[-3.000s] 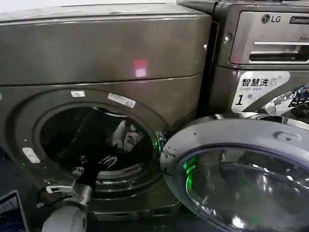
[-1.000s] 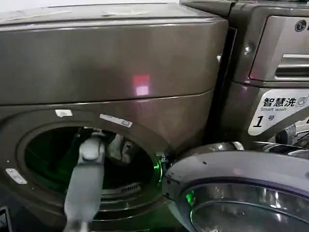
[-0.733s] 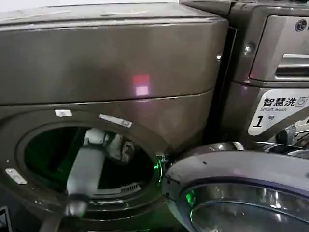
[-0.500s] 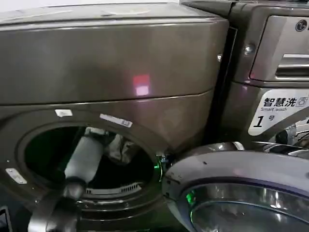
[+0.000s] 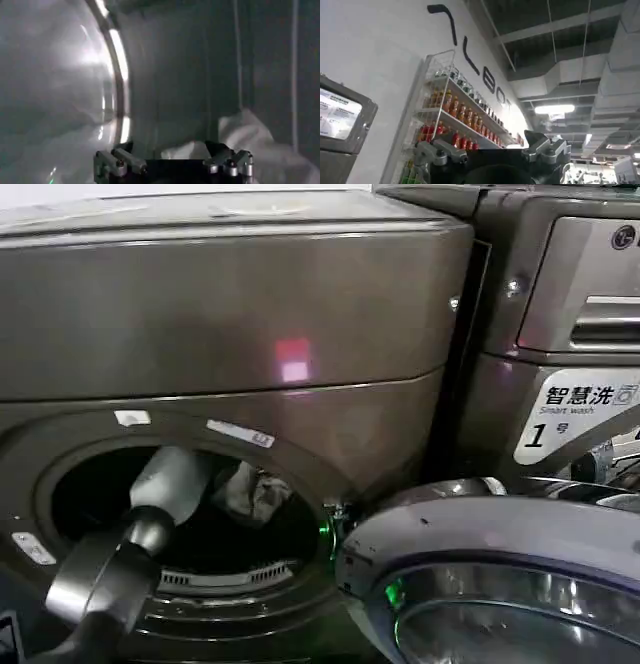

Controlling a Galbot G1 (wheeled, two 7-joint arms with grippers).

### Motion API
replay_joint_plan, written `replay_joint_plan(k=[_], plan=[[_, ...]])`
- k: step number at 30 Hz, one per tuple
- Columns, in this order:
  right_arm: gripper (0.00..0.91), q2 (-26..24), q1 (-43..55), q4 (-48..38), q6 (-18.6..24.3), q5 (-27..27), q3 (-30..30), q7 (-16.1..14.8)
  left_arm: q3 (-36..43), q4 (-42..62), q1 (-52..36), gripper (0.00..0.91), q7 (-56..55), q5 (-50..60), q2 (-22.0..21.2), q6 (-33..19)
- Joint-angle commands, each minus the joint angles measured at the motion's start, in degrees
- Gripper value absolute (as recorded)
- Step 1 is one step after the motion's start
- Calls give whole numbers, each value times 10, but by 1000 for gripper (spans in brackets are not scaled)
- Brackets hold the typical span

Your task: Grasp the clothes from the dryer.

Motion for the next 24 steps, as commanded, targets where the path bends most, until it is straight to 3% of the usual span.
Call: replay_joint_plan(k=[1, 12, 13, 14, 15, 16, 17, 20, 24], plan=[[907, 2, 0, 5, -2, 0, -1, -1, 28, 39, -23, 907, 27, 157, -1, -7], [907, 10, 1, 12, -2, -2, -5, -1, 49, 60, -8, 907, 8, 151, -13, -1], [907, 10, 1, 12, -2, -2, -5, -1, 53, 60, -7, 865, 8, 151, -14, 0], [907, 9, 1, 11, -2, -2, -4, -1, 57, 61, -6, 739, 7, 151, -16, 1], [907, 9, 1, 11, -2, -2, -4, -1, 58, 60, -6, 535, 7, 151, -16, 1], [907, 9, 1, 10, -2, -2, -3, -1, 59, 60, -7, 535, 6, 151, -18, 1], [907, 10, 1, 10, -1, -3, -4, -1, 60, 61, -8, 159, 5, 151, -19, 2], [907, 11, 2, 9, -2, -4, -5, 0, 64, 61, -11, 34, 5, 151, -22, -1], [907, 11, 4, 10, -1, -5, -7, 0, 32, 61, -15, 0, 3, 137, -29, -5]])
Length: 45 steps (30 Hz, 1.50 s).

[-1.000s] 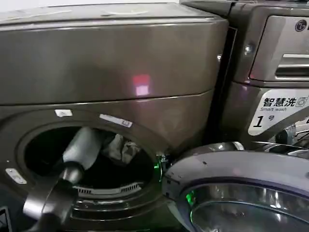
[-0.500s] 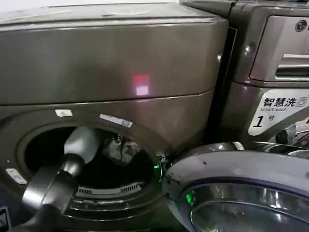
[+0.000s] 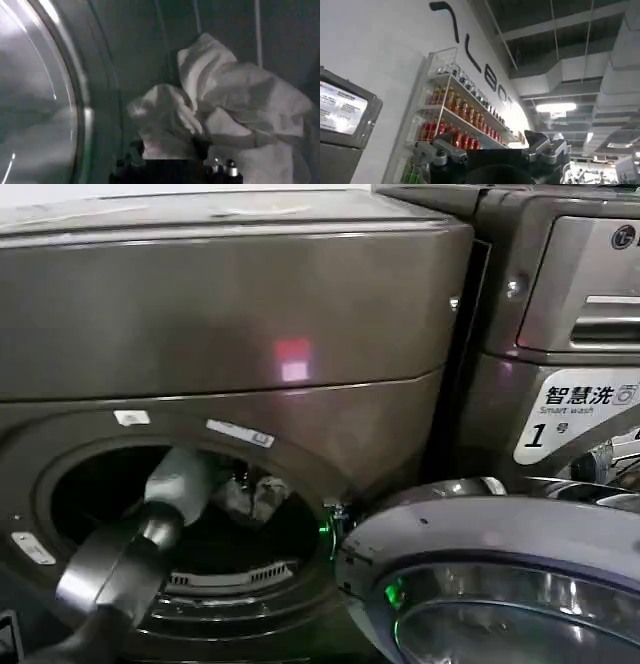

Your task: Grasp the clothes from the dryer.

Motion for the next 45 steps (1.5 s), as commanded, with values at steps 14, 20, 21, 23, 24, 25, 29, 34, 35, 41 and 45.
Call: replay_joint_plan(k=[14, 20, 21, 23, 24, 25, 29, 34, 35, 41, 45], plan=[[907, 11, 9, 4, 7, -10, -16, 0, -197, -182, 145, 0, -123, -204, 32, 48], [907, 12, 6, 5, 9, -11, -16, 0, -255, -343, 247, 0, -186, -369, 26, 79], [907, 11, 5, 5, 10, -11, -16, 0, -261, -353, 260, 0, -202, -389, 25, 76], [907, 12, 4, 4, 10, -11, -15, 0, -273, -395, 287, 0, -225, -431, 18, 82], [907, 12, 4, 4, 10, -11, -15, 0, -281, -414, 302, 0, -239, -448, 15, 88], [907, 13, 5, 6, 10, -11, -16, 0, -289, -433, 313, 0, -251, -456, 11, 94], [907, 16, 7, 11, 11, -11, -21, -2, -312, -499, 353, 0, -299, -517, -3, 85], [907, 18, 9, 14, 12, -10, -22, 7, -337, -549, 378, 0, -385, -571, -22, 61], [907, 17, 9, 13, 13, -9, -22, 7, -340, -556, 382, 0, -401, -583, -24, 58], [907, 17, 12, 12, 22, -12, -23, 8, -338, -611, 424, 0, -473, -595, -45, -17], [907, 16, 14, 10, 17, -19, -22, 4, -332, -648, 449, 0, -485, -580, -56, -23]])
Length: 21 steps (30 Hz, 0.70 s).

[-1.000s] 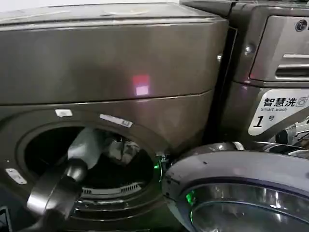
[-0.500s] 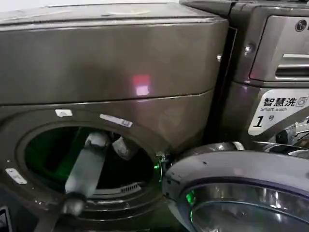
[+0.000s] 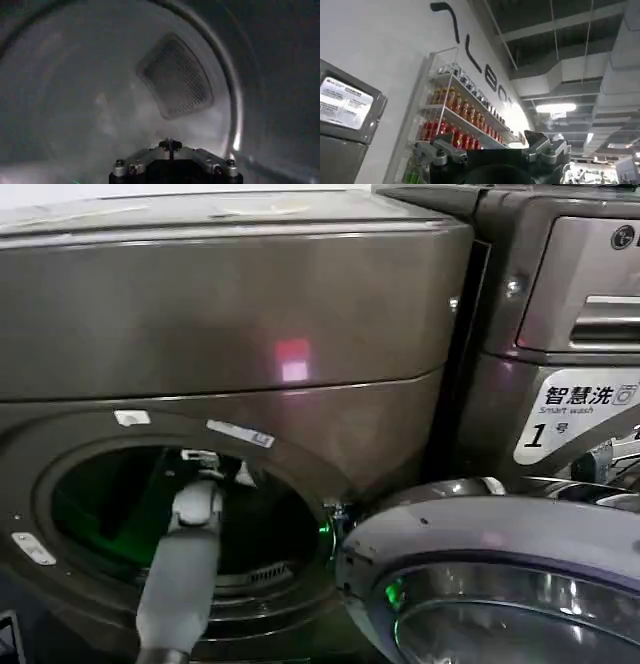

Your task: Grasp the clothes from the dryer.

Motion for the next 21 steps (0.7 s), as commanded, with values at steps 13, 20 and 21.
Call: replay_joint_plan(k=[13, 20, 21], plan=[[907, -5, 2, -3, 9, 5, -4, 7, -2, -127, 82, 0, -109, -18, -26, -44], [907, -3, 1, 1, 6, 5, 1, 3, 0, -125, 81, 0, -109, -18, -23, -40], [907, -3, 1, 1, 4, 4, 3, 3, 1, -125, 80, 0, -109, -18, -22, -40]])
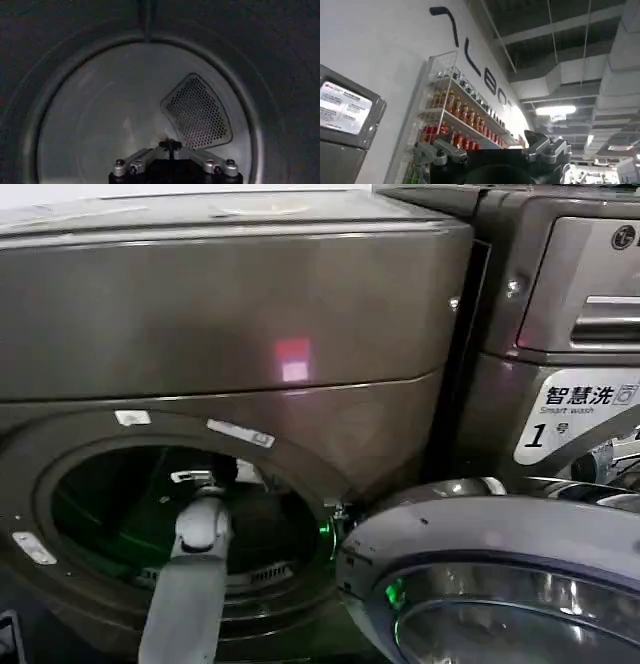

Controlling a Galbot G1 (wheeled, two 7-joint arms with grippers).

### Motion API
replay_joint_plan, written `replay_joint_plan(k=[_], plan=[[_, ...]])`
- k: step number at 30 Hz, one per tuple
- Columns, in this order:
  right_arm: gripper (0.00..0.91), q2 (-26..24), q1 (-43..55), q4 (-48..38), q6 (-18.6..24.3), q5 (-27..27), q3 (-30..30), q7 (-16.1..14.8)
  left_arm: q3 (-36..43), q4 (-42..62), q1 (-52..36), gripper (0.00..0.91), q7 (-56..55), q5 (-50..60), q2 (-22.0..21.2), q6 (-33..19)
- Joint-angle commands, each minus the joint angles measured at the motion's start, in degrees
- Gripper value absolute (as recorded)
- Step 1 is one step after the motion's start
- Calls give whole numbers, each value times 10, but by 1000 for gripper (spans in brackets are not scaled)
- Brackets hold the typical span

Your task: Grasp the clothes from the dryer.

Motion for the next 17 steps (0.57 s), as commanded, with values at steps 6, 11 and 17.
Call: replay_joint_plan(k=[6, 11, 17], plan=[[907, 3, -2, 4, -7, 0, 7, -4, 3, -12, 5, 0, -9, -2, -2, -2], [907, 3, -1, 3, -8, -1, 7, -5, 2, -13, 4, 0, -9, -2, -2, 0], [907, 1, 1, 3, -10, -3, 6, -7, 1, -16, 1, 0, -8, -2, -1, 3]])
